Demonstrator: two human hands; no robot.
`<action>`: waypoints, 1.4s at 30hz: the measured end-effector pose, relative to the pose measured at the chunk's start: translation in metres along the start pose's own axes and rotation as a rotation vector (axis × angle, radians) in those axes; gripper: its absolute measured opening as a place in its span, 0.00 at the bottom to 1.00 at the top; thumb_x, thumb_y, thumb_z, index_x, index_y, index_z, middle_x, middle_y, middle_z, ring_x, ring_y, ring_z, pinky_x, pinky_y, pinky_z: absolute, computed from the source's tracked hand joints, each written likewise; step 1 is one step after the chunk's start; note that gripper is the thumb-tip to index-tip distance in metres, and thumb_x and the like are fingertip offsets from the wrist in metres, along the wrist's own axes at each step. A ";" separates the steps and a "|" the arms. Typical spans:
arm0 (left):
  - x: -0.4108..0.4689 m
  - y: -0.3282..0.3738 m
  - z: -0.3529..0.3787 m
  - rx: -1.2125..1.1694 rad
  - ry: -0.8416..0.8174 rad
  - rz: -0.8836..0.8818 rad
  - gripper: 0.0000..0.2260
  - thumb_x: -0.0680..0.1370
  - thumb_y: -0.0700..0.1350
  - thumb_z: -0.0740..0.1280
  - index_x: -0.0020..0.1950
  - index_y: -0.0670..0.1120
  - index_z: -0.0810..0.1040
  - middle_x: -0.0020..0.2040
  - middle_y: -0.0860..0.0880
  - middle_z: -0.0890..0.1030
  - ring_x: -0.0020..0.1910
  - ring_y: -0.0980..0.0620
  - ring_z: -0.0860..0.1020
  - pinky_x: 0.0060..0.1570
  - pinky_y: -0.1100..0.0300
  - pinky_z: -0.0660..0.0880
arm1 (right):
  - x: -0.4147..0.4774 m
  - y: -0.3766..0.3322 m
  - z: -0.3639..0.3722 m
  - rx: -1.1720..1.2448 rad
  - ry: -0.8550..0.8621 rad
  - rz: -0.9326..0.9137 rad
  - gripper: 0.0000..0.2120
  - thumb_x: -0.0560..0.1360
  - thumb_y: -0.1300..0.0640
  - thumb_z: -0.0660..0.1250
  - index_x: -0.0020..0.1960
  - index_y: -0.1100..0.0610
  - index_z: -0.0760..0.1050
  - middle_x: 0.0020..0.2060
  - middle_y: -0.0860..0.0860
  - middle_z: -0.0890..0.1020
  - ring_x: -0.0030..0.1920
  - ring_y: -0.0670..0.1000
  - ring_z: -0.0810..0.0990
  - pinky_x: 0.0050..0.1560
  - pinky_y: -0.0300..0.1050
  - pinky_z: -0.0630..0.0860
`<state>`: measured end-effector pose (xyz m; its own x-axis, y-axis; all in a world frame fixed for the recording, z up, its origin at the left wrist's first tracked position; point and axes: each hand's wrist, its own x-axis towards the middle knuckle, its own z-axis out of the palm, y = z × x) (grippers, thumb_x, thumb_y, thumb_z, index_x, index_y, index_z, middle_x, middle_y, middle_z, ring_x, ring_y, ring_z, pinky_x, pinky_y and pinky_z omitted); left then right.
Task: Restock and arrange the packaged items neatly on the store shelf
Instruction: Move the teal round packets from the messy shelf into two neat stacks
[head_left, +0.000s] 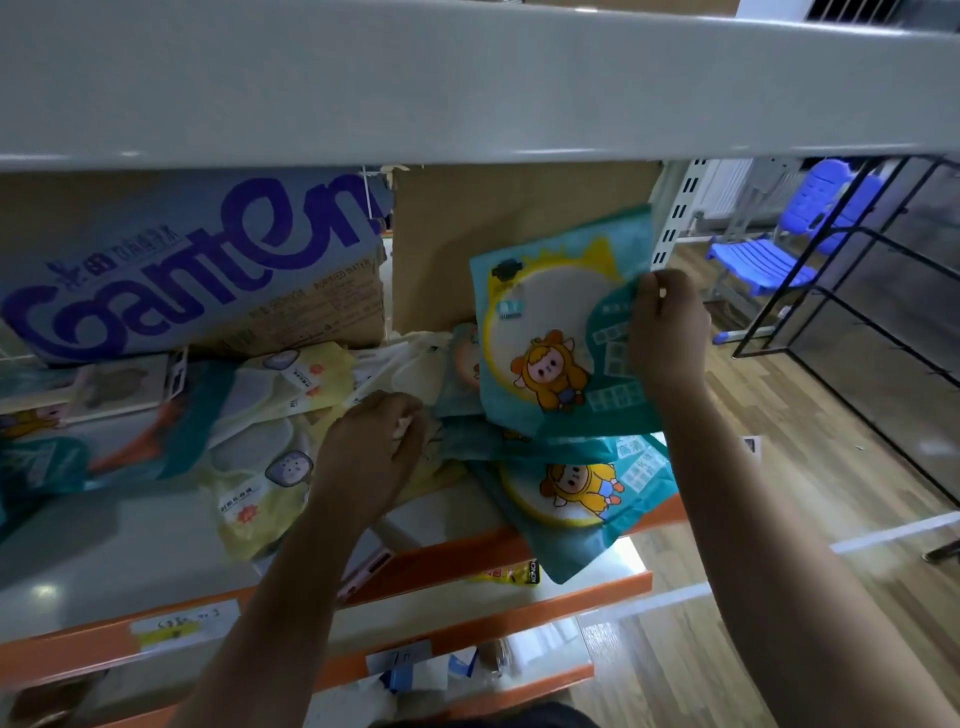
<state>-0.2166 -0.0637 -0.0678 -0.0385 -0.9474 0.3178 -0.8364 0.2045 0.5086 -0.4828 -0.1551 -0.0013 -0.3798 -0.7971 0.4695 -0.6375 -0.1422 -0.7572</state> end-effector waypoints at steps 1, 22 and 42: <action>0.005 0.000 0.000 -0.019 -0.008 -0.015 0.12 0.81 0.48 0.62 0.59 0.44 0.79 0.52 0.45 0.80 0.50 0.46 0.79 0.48 0.51 0.75 | 0.001 0.009 -0.002 0.010 -0.046 0.070 0.15 0.83 0.53 0.56 0.55 0.62 0.75 0.42 0.51 0.76 0.38 0.51 0.75 0.30 0.35 0.64; 0.112 0.011 0.067 -0.446 -0.203 -0.542 0.22 0.73 0.57 0.70 0.58 0.41 0.77 0.52 0.47 0.81 0.50 0.46 0.79 0.55 0.47 0.77 | -0.050 0.082 -0.022 0.308 -0.306 0.556 0.14 0.79 0.55 0.65 0.63 0.58 0.72 0.52 0.56 0.82 0.51 0.56 0.83 0.54 0.61 0.79; 0.009 -0.058 -0.035 -0.413 0.372 -0.584 0.10 0.79 0.45 0.64 0.59 0.44 0.76 0.43 0.48 0.75 0.40 0.50 0.74 0.40 0.55 0.70 | -0.087 0.019 0.020 0.560 -0.498 0.432 0.04 0.81 0.54 0.62 0.53 0.52 0.74 0.46 0.58 0.83 0.42 0.56 0.84 0.41 0.53 0.82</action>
<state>-0.1490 -0.0756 -0.0664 0.5877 -0.8005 0.1178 -0.3927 -0.1549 0.9065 -0.4483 -0.1001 -0.0656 -0.0917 -0.9936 -0.0657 -0.0307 0.0688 -0.9972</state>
